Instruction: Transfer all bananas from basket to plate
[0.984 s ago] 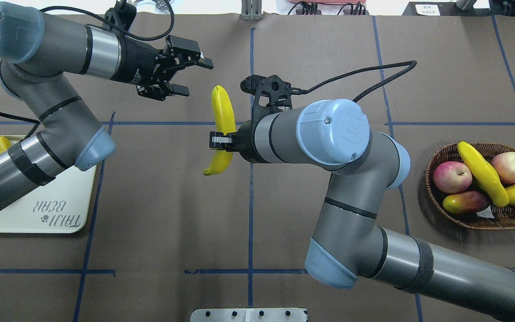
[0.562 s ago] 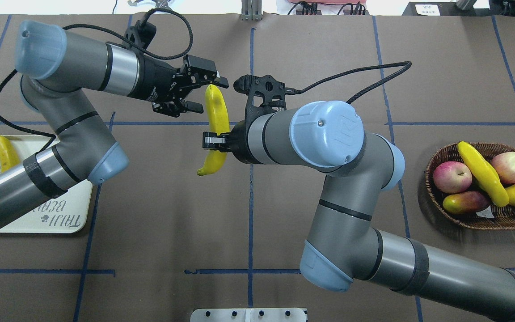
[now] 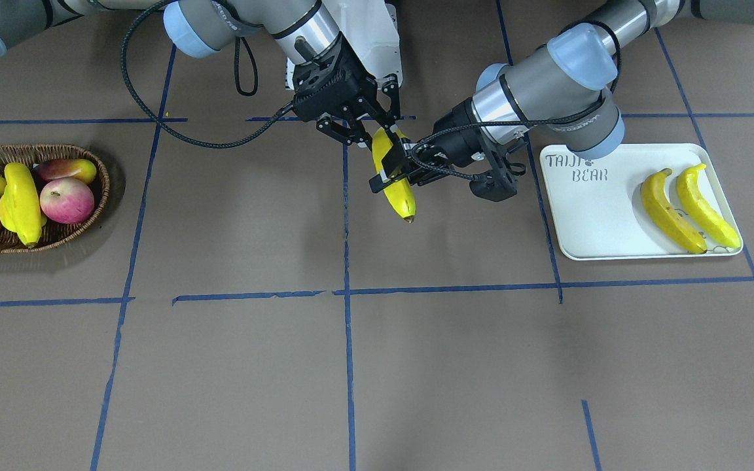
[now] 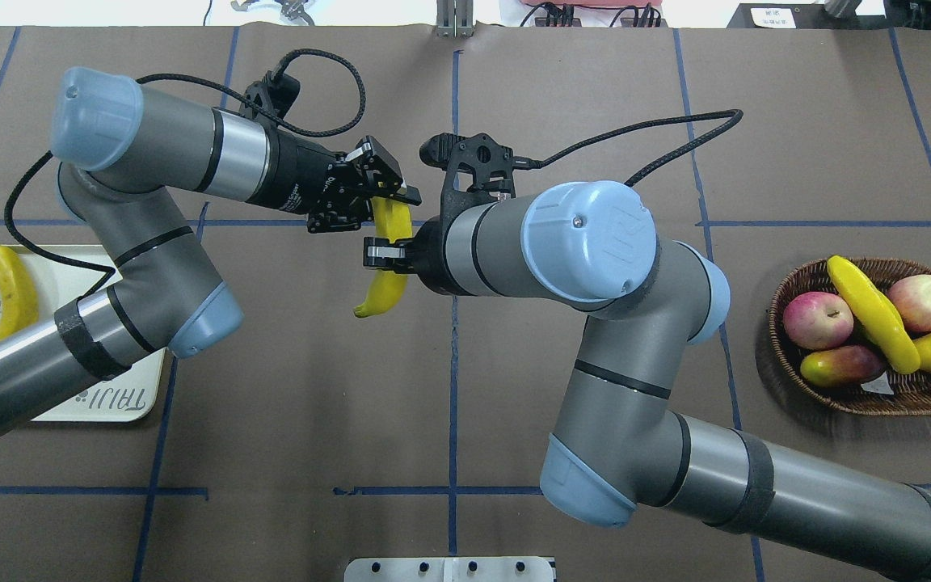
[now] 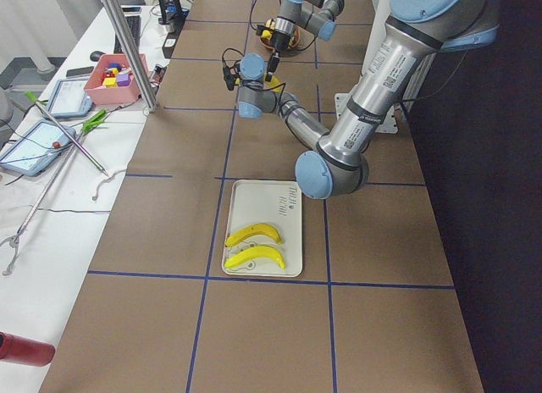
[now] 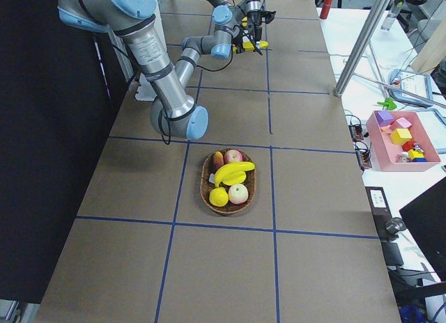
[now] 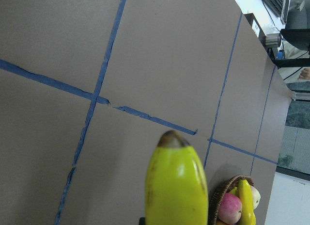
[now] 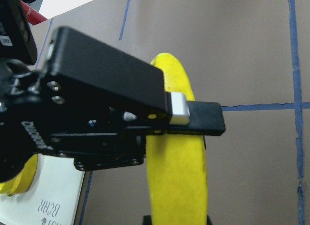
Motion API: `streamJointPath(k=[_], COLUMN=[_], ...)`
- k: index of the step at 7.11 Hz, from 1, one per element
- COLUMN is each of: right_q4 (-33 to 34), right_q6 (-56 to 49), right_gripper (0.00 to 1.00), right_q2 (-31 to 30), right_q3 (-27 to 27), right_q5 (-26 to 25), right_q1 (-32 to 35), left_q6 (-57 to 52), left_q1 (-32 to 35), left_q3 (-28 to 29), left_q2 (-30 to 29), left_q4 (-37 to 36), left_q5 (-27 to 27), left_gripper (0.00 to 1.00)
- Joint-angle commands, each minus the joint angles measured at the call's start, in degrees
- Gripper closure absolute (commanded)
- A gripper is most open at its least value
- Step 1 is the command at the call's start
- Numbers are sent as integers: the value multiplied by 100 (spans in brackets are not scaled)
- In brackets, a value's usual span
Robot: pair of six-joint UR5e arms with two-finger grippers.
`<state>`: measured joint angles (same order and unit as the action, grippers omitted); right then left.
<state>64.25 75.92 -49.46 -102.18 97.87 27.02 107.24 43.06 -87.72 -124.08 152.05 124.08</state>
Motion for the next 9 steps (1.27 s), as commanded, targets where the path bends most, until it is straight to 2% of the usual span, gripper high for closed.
streamJointPath(k=[1,4,6,9], right_q4=[-9,131,631,842], right_q6=[28,10,-78,-743], right_gripper=[1,0,0,0], right_q2=[6,-81,-334,-1081], right_q3=[-30,-135,-136,-127], right_q5=[4,248,1064,1102], right_q1=[-4,232,776,1164], left_q6=[16,-18,-98,-115], left_q1=[71,194,457,992], left_q3=[0,-9,-105,-132], left_q2=[7,383,971,1831], left_q4=[0,-62,-62,-70], left_q5=[-7,-130,-78,124], left_gripper=[100,100,100,98])
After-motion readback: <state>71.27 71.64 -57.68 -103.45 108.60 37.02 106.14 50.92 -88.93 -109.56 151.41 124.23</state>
